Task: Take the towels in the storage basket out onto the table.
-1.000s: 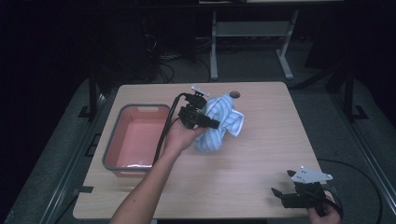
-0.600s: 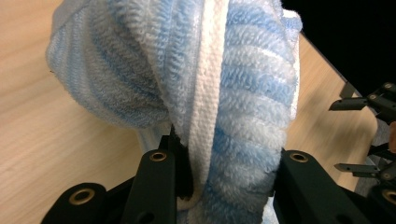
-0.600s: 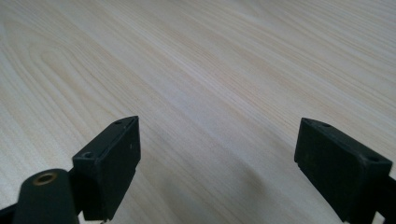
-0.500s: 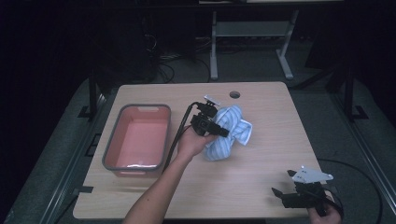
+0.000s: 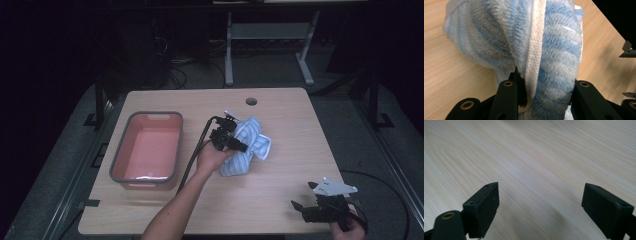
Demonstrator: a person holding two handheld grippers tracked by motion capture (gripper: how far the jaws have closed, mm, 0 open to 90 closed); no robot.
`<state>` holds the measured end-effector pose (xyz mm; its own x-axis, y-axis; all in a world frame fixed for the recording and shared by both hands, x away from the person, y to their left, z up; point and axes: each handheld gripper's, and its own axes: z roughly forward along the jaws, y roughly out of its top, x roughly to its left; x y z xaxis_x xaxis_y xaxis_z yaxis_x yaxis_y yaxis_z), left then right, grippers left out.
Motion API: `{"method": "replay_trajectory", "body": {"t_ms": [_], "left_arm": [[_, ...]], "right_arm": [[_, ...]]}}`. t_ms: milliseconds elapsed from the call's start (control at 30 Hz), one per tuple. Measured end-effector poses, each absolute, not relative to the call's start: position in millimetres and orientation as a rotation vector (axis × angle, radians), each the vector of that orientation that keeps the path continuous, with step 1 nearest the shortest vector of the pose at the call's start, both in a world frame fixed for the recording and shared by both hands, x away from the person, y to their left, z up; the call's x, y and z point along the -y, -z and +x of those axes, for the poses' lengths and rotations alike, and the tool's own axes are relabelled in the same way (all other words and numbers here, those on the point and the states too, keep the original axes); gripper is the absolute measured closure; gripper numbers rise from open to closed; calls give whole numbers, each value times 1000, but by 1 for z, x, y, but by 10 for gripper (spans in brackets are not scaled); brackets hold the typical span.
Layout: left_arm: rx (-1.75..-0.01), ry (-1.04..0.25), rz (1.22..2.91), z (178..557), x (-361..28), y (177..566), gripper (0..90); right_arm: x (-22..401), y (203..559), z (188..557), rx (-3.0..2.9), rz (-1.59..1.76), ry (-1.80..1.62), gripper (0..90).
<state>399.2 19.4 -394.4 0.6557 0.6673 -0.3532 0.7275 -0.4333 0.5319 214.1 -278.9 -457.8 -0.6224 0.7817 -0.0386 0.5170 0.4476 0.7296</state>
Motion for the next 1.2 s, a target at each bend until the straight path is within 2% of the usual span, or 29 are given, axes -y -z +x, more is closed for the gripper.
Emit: {"method": "replay_trajectory", "body": {"t_ms": [667,1200], "left_arm": [[-1097,154,2200,400,-10,422,577],[-1095,140,2180,390,-14,419,509]], "right_arm": [[278,461,217,-2348,1095,-985,139],[272,460,218,-2356,1082,-974,139]]}}
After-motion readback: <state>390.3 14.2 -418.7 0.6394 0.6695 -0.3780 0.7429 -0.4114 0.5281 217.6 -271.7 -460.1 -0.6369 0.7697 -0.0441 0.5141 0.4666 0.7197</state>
